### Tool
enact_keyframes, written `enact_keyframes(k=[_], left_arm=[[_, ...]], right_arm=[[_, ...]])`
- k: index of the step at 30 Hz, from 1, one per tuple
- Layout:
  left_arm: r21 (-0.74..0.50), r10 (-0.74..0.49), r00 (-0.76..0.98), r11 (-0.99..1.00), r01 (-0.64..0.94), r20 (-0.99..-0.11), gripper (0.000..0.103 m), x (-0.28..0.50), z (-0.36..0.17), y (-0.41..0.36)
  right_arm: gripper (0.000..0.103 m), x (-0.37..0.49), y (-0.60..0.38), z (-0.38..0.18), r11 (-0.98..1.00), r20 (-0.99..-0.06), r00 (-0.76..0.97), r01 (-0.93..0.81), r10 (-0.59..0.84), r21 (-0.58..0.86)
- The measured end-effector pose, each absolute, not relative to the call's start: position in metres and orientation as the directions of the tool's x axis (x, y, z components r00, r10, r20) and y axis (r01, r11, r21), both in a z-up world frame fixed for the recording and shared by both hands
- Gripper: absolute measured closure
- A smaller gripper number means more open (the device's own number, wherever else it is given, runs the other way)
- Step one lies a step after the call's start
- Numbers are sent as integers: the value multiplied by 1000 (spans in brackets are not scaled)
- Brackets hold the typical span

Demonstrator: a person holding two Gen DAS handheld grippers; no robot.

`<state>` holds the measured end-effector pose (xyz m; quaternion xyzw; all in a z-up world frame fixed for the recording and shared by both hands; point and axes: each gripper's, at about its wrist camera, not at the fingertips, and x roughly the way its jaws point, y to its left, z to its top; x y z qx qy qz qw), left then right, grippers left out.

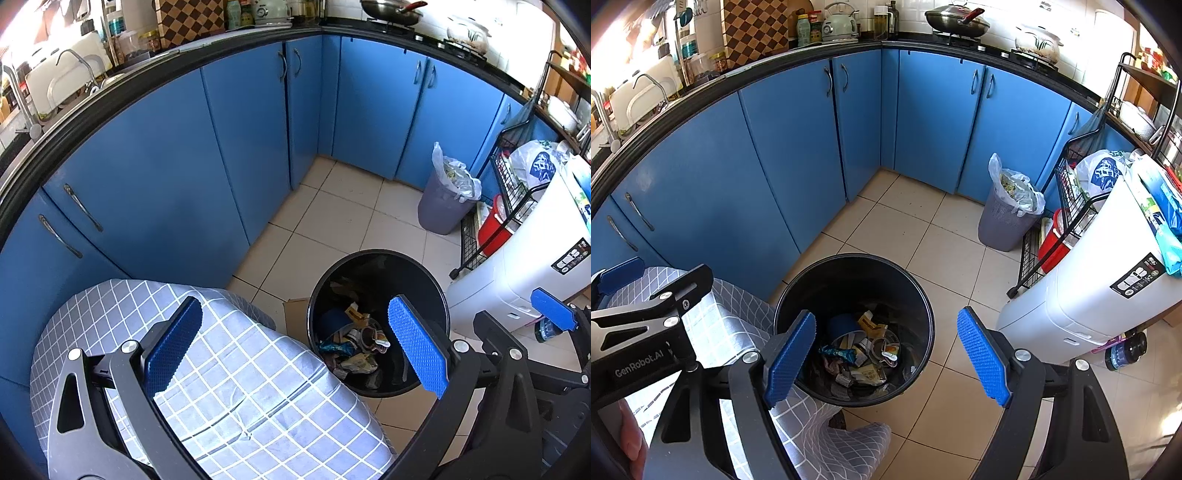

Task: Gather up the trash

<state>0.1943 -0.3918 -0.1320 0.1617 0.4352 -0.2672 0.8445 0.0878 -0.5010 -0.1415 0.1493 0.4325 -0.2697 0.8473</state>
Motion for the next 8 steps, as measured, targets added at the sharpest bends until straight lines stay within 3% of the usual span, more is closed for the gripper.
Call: enact_keyframes(k=[8], left_arm=[[33, -308, 470, 809, 587, -827, 4, 193, -131, -388]], right_arm=[[26, 88, -499, -141, 810, -813, 481, 585, -327, 20]])
